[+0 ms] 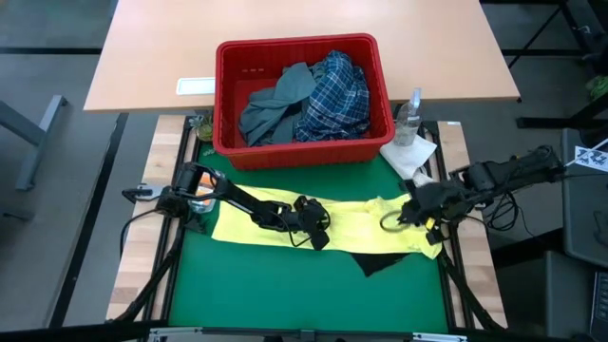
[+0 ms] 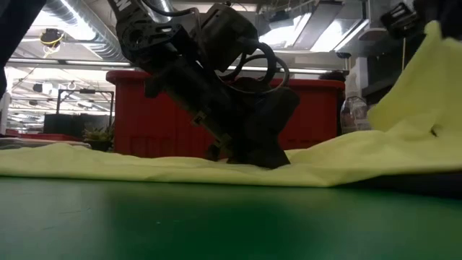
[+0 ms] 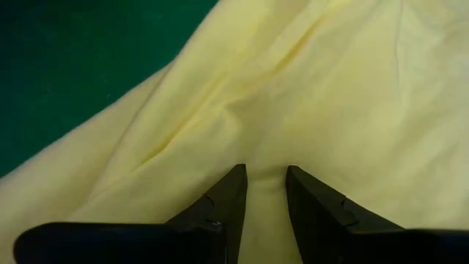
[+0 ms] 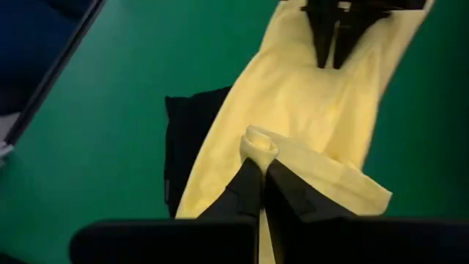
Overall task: Fold Laundry from Bin
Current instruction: Fold the yellow shirt
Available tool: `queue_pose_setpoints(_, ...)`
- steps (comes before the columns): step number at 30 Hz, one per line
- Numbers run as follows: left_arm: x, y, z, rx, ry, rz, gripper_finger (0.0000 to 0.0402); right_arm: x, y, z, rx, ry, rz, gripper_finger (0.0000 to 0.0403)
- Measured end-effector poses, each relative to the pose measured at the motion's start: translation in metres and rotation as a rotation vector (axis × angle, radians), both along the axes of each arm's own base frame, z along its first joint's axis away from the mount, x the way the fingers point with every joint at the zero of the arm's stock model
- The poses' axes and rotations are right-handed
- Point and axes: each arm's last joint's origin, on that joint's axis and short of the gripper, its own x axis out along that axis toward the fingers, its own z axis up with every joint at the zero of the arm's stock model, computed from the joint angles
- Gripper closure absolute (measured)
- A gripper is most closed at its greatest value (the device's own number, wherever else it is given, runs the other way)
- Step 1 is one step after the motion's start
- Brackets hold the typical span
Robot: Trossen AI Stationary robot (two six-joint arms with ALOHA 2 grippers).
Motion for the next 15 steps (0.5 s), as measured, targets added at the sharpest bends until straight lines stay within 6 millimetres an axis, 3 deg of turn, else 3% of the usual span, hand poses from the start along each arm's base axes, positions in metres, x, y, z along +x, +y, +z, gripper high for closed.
queue_pose_setpoints(15, 0.002, -0.002, 0.001, -0.005, -0.013, -0.081, 0.0305, -0.007, 0.062, -0.031, -0.141, 0.244, 0.129, 0.0396)
